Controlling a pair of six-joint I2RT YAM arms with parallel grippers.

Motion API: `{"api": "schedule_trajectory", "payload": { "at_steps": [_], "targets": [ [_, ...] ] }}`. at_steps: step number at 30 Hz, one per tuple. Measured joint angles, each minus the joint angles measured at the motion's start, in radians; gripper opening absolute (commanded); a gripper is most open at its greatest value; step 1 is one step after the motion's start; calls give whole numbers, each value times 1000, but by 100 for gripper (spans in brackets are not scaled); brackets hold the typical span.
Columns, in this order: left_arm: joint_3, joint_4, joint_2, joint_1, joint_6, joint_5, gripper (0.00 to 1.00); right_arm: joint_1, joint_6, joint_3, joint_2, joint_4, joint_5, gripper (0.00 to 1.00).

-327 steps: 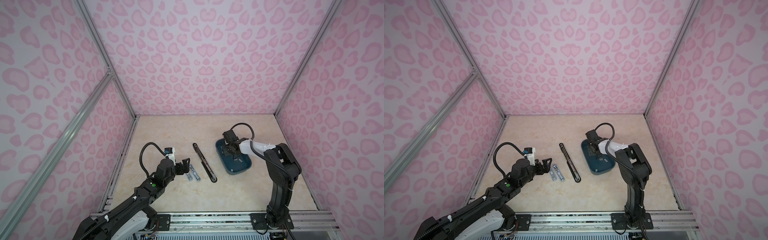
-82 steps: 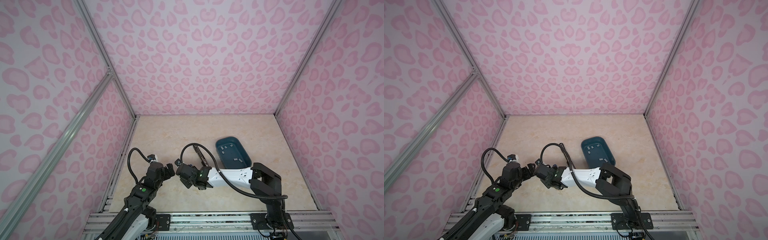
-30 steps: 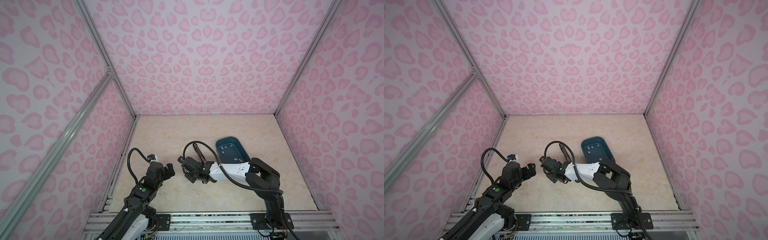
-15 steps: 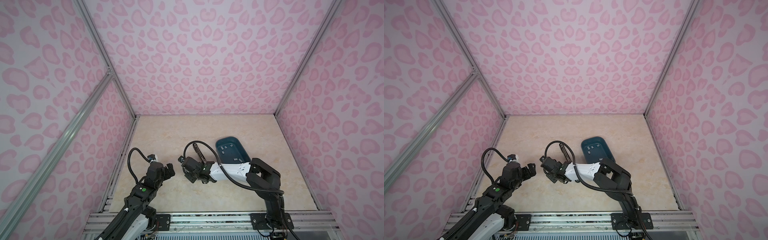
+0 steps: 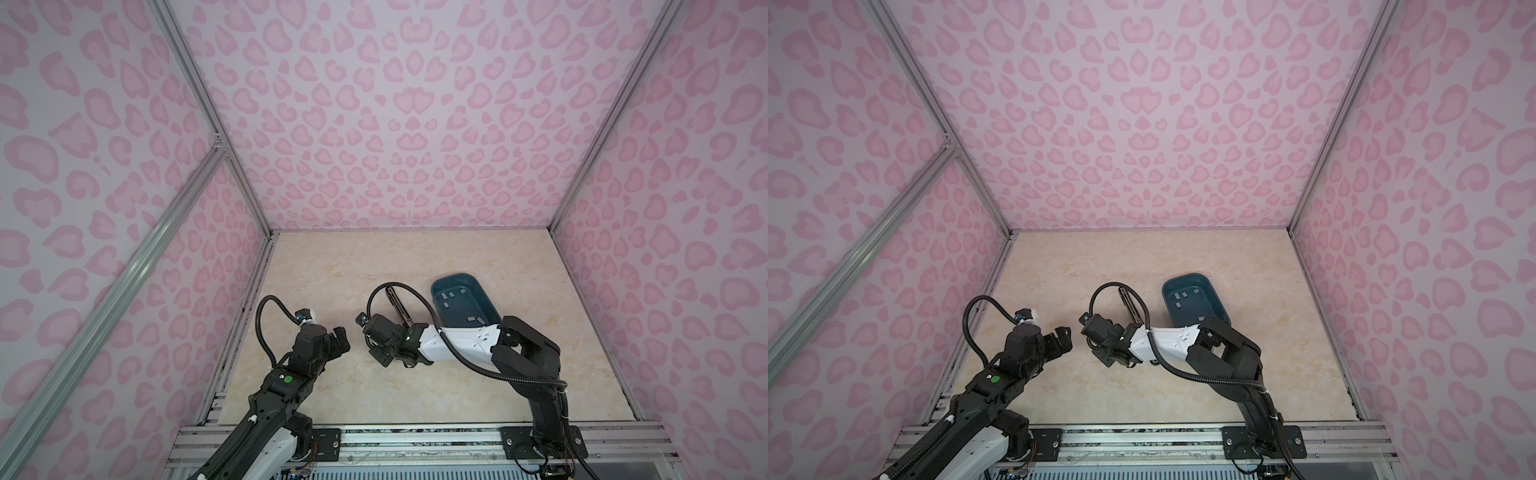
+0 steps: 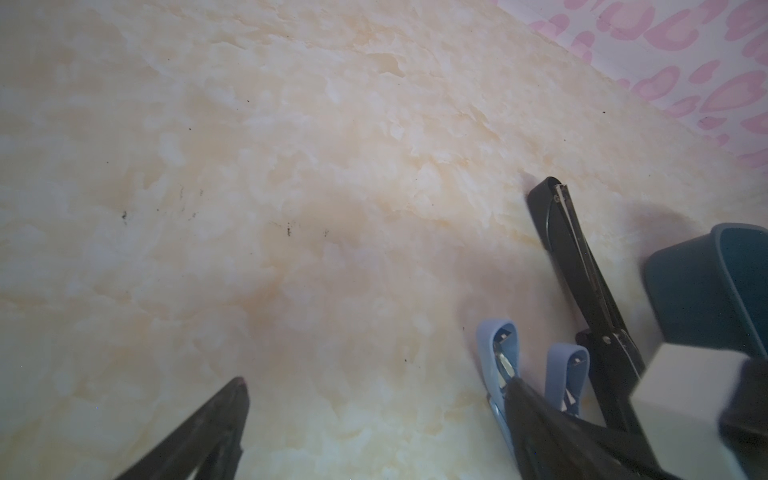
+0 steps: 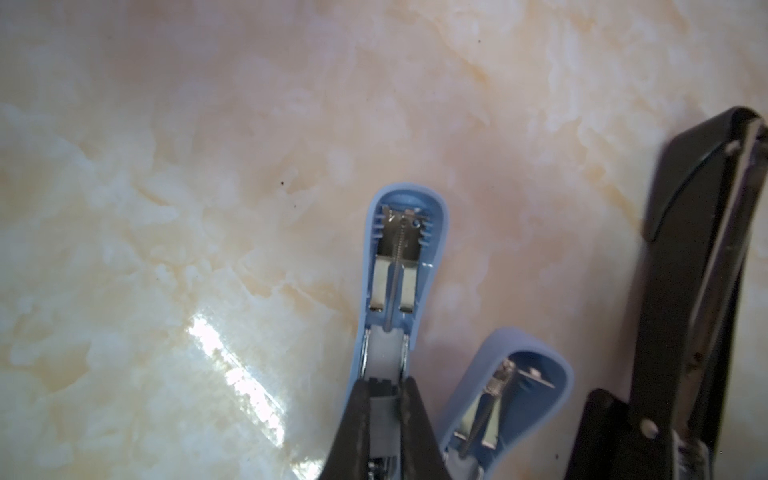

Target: Load the staples into the stapler

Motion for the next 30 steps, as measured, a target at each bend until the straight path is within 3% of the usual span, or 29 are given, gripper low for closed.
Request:
{"api": "schedule_trajectory", "payload": {
  "at_steps": [19,30],
  "targets": [
    [0,0,2,0,0,0,97,10,46,-26,-43,8,-15,10],
    [5,5,16,0,0,-4,97,-8,194,-21,-45,-1,-29,10]
  ]
}}
